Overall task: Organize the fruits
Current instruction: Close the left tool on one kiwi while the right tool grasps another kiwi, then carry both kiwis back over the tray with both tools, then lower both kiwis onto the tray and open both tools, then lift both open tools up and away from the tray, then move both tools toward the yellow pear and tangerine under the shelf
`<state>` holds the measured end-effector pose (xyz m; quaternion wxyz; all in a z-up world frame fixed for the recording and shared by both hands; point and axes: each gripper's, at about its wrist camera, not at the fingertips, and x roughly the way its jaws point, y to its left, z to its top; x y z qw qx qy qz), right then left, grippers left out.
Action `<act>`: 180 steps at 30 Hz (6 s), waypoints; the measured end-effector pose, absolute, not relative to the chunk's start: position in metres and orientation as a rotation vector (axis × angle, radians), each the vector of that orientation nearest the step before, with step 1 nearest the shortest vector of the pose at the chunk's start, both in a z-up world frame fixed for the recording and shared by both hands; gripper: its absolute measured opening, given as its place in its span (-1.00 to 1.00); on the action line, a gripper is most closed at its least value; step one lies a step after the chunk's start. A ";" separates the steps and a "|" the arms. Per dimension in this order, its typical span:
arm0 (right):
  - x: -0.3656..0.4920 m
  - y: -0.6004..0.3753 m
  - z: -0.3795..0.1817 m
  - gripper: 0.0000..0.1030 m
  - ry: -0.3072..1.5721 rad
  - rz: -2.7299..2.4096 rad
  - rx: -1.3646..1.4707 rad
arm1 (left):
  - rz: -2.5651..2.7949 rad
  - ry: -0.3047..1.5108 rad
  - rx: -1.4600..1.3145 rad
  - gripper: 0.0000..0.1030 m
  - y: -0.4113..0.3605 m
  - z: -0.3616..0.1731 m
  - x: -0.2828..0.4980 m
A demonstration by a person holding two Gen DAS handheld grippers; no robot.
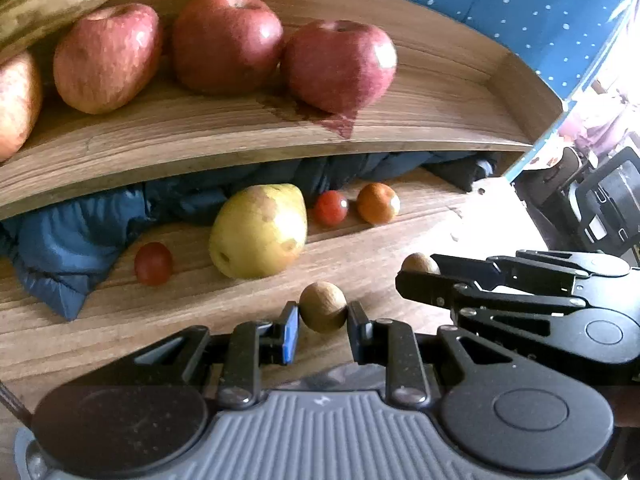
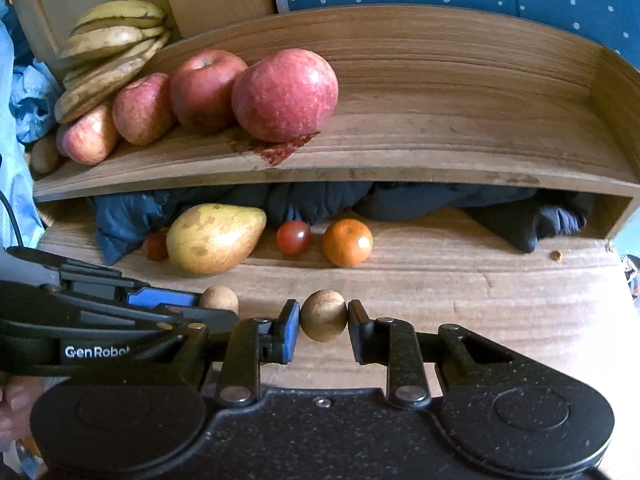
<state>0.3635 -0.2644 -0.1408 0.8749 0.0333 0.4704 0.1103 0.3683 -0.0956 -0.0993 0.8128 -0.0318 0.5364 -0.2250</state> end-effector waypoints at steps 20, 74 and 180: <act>0.296 -0.269 -0.115 -0.46 0.914 0.255 0.073 | -0.446 1.084 -0.065 -0.46 -0.093 -0.071 0.310; 0.153 -0.246 -0.134 -0.46 0.963 0.336 0.008 | -0.449 1.130 0.019 -0.45 -0.120 -0.080 0.197; 0.226 -0.273 -0.089 0.99 0.824 0.154 0.020 | -0.230 1.034 0.034 0.99 -0.058 -0.045 0.280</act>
